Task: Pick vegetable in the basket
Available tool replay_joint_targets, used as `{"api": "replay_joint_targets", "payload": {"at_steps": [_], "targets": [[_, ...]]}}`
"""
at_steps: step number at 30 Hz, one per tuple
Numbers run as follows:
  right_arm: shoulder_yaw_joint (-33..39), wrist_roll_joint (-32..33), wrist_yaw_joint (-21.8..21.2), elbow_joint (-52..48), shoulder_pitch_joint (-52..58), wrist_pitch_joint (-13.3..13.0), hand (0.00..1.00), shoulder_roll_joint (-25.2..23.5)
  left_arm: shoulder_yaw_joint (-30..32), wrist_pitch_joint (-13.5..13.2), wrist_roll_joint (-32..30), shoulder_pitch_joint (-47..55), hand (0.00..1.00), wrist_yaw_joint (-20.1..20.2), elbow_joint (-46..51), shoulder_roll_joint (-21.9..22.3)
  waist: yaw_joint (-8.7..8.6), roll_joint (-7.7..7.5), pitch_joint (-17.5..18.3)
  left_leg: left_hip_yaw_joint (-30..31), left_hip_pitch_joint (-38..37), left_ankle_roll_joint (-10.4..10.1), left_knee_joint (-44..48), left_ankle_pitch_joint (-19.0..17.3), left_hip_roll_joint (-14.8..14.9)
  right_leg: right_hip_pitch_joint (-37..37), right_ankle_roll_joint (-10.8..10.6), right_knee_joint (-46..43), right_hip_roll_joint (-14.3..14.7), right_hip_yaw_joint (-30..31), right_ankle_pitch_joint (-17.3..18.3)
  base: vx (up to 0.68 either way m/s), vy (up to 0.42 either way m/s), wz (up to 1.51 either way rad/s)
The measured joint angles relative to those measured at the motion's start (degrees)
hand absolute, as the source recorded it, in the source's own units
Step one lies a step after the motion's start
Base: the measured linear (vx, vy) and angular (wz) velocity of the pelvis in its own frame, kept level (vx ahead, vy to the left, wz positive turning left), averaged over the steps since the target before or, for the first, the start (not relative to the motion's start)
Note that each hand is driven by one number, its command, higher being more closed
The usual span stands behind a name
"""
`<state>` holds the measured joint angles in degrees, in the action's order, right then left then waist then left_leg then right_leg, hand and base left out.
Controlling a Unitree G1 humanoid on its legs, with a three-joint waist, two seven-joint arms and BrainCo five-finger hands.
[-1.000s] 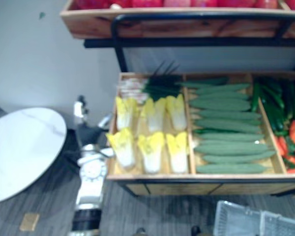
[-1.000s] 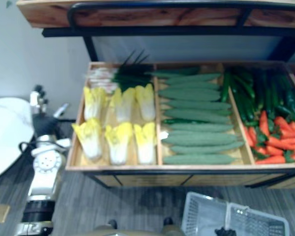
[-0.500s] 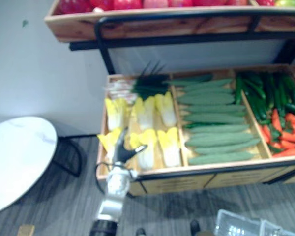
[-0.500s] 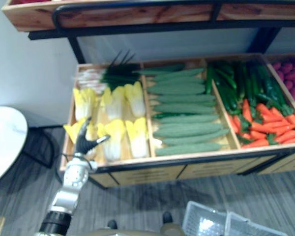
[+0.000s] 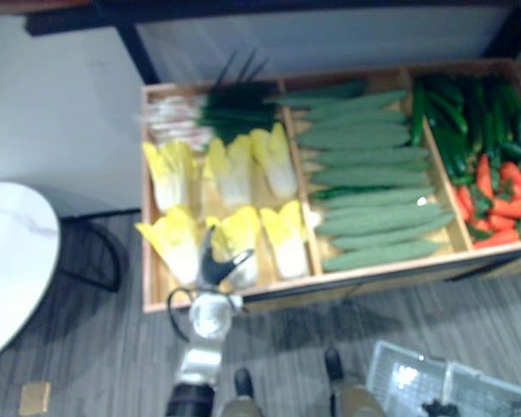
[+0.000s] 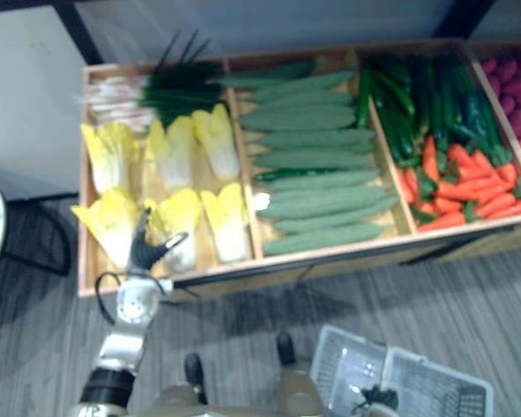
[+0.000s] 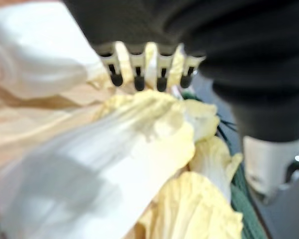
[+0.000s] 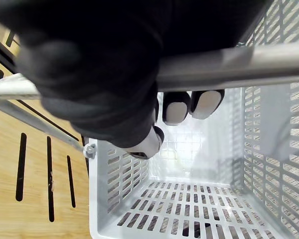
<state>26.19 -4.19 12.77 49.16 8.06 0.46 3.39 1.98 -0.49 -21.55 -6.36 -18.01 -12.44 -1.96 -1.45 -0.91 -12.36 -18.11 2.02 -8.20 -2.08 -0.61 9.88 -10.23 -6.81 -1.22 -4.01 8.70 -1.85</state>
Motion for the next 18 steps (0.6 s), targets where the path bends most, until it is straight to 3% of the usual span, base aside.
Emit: {"api": "replay_joint_targets", "payload": {"at_steps": [6,7,12,14,18], "targets": [[-0.2,0.7,1.8,-1.5,-1.7,-0.1,1.00,0.1,0.2,0.7,0.0,-7.1,0.00,-4.1,-5.5,0.0,-0.11,0.48,-2.0,-2.6,1.7,0.1,0.3,0.0,0.1,-3.6,-0.3,-1.1,0.4,2.7,-0.4,0.02,0.004,-0.22],[-0.2,0.7,2.0,-1.6,-2.0,-0.1,1.00,0.1,0.2,0.7,0.0,-7.8,1.00,-4.4,-6.2,0.0,-0.10,0.47,-2.3,-3.0,1.7,0.1,0.3,0.0,0.1,-3.7,-0.3,-1.1,0.4,2.9,-0.4,0.04,0.004,-0.12],[-0.4,0.9,3.2,-1.4,-4.9,-0.2,1.00,0.5,2.6,-1.2,-0.1,-15.6,1.00,-8.5,-18.6,-3.3,-0.08,0.26,-5.3,-3.5,2.0,0.1,0.5,0.0,-0.4,-4.6,-0.5,-1.8,0.3,3.7,-0.5,0.01,0.004,-0.05],[-1.9,2.1,3.2,-1.1,-5.8,-0.2,1.00,1.4,5.0,-2.1,0.1,-19.2,1.00,-8.5,-23.2,-4.9,-0.11,-0.40,-5.7,-4.0,2.4,0.2,0.6,0.0,-0.5,-5.3,-0.8,-1.8,0.3,4.2,-0.7,-0.03,-0.001,-0.08],[-2.0,2.7,3.1,-1.1,-7.6,-0.2,1.00,2.9,8.8,-2.8,0.7,-24.2,1.00,-7.9,-27.8,-6.4,-0.18,-0.24,-6.3,-4.7,3.7,0.5,0.7,0.1,-0.6,-6.9,-1.2,-1.7,0.0,4.9,-1.1,-0.03,-0.007,-0.08]]}}
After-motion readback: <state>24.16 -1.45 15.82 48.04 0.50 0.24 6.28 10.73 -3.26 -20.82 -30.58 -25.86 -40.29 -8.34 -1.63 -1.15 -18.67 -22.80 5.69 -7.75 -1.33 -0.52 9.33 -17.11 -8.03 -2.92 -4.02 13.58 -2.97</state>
